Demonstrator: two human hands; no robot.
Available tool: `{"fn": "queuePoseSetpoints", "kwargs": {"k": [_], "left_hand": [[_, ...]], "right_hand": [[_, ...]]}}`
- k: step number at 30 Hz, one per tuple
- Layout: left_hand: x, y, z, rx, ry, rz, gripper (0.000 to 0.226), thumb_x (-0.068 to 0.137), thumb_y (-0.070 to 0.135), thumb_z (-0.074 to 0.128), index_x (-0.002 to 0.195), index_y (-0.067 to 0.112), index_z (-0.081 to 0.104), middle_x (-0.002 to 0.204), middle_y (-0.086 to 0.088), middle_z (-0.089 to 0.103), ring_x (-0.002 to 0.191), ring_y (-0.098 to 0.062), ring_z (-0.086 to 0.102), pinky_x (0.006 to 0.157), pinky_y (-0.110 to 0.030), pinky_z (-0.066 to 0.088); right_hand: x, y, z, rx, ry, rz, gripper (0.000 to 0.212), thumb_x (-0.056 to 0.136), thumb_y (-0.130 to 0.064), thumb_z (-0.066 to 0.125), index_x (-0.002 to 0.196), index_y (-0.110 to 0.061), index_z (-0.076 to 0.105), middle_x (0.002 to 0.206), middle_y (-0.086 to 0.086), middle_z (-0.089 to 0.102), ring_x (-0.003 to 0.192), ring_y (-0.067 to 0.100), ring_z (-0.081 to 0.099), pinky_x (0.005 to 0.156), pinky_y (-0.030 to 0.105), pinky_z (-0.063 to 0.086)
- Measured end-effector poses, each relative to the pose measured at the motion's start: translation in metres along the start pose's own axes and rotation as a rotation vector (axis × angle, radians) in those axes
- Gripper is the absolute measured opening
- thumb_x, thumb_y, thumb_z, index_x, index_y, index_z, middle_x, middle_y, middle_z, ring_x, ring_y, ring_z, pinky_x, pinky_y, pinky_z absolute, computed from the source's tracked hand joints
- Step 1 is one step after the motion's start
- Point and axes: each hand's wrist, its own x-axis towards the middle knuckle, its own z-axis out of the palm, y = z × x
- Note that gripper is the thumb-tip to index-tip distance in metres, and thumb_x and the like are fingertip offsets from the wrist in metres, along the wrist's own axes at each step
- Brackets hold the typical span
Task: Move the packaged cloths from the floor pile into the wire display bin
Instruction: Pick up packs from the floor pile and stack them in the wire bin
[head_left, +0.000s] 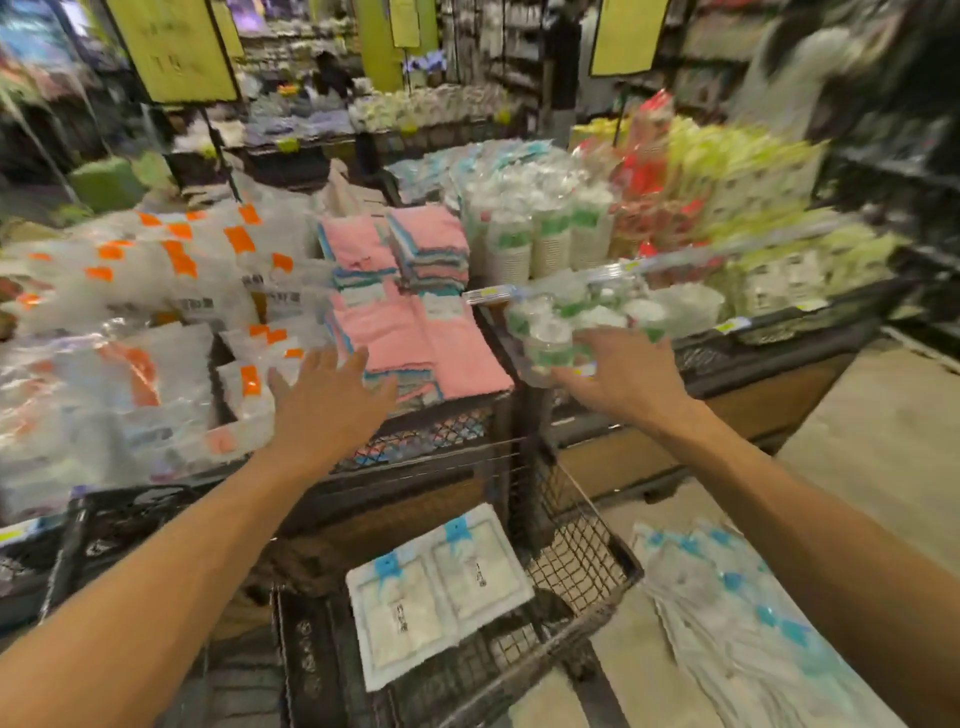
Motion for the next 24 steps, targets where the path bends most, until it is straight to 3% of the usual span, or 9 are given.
{"fn": "queuePoseSetpoints", "kwargs": {"k": [5, 7, 11, 24], "left_hand": [[-0.026, 0.064, 0.016, -0.073, -0.037, 0.254, 0.066, 0.100, 0.064, 0.032, 0.155, 0.030, 0.034, 0.164, -0.007, 0.029, 0.150, -0.030, 0.027, 0.119, -0.063, 0.020], [-0.039, 0.092, 0.027, -0.088, -0.092, 0.350, 0.069, 0.099, 0.068, 0.028, 0.157, 0.031, 0.032, 0.165, -0.008, 0.027, 0.151, -0.032, 0.026, 0.119, -0.063, 0.022], [-0.074, 0.149, 0.037, -0.116, -0.137, 0.451, 0.069, 0.099, 0.069, 0.028, 0.158, 0.033, 0.031, 0.167, -0.006, 0.024, 0.152, -0.030, 0.024, 0.120, -0.063, 0.016], [-0.131, 0.334, 0.052, -0.071, -0.210, 0.717, 0.073, 0.097, 0.072, 0.028, 0.160, 0.034, 0.027, 0.167, -0.006, 0.025, 0.153, -0.031, 0.024, 0.122, -0.064, 0.015]], "right_hand": [[-0.086, 0.060, -0.026, -0.006, -0.001, 0.255, 0.075, 0.091, -0.076, 0.048, 0.150, -0.030, 0.048, 0.154, -0.003, 0.051, 0.141, 0.027, 0.047, 0.118, 0.070, 0.026], [-0.124, 0.084, -0.033, -0.015, 0.015, 0.366, 0.075, 0.091, -0.075, 0.049, 0.150, -0.029, 0.049, 0.152, -0.002, 0.053, 0.140, 0.026, 0.049, 0.116, 0.064, 0.033], [-0.195, 0.128, -0.047, -0.044, 0.049, 0.522, 0.071, 0.091, -0.071, 0.054, 0.147, -0.028, 0.053, 0.149, 0.000, 0.057, 0.135, 0.026, 0.053, 0.111, 0.052, 0.043], [-0.346, 0.276, -0.072, 0.058, 0.094, 0.853, 0.071, 0.093, -0.068, 0.054, 0.151, -0.027, 0.047, 0.153, 0.002, 0.052, 0.139, 0.028, 0.049, 0.115, 0.062, 0.037]]}}
